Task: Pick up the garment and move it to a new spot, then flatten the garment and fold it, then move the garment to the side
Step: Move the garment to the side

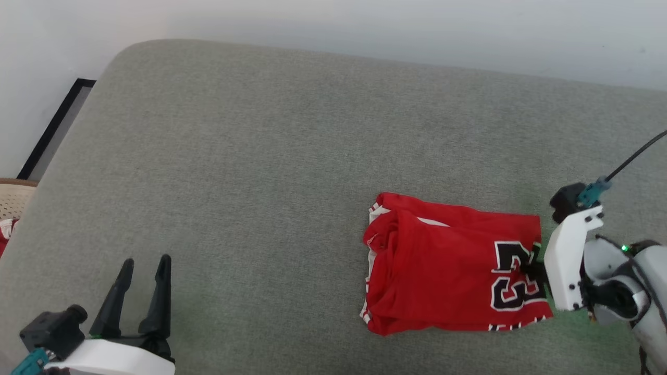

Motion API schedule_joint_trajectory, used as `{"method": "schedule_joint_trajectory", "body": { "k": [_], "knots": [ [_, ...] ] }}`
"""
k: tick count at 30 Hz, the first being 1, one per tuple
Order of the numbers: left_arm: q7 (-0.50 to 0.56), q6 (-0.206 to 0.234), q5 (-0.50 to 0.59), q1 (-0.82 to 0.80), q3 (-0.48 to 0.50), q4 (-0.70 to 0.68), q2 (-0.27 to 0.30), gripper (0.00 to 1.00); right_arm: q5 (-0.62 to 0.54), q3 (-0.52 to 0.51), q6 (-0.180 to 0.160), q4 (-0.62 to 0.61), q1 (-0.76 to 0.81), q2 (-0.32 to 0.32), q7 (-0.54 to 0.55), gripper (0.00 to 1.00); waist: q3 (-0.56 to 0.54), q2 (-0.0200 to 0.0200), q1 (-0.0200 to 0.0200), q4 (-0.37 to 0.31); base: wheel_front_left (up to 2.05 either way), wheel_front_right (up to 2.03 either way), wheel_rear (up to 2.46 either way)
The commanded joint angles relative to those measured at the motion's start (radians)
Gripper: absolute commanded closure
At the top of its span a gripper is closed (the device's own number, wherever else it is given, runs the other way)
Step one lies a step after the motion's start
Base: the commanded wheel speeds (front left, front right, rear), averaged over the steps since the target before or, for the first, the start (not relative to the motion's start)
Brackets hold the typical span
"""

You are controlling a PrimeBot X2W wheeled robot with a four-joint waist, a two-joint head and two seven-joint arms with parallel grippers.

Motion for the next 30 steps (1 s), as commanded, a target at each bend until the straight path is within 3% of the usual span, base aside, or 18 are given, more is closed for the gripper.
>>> {"method": "schedule_joint_trajectory", "body": {
  "k": [1, 9, 30],
  "knots": [
    [-0.004, -0.003, -0.020, -0.020, -0.004, -0.004, 0.008, 0.00, -0.003, -0.018, 0.000, -0.016, 0.000, -0.003, -0.010, 1.00, -0.004, 0.0000, 0.0000, -0.016, 0.00, 0.00, 0.00],
    [-0.004, -0.003, -0.019, -0.066, -0.027, -0.010, 0.056, 0.00, -0.054, -0.099, 0.000, -0.053, -0.057, -0.047, -0.006, 1.00, 0.009, 0.0000, 0.0000, -0.090, 0.00, 0.00, 0.00],
    [-0.003, -0.003, 0.040, -0.353, -0.185, -0.029, 0.084, 0.00, -0.289, -0.307, -0.001, -0.020, -0.282, -0.114, -0.085, 1.00, 0.137, 0.0000, 0.0000, -0.328, 0.00, 0.00, 0.00]
  ]
}}
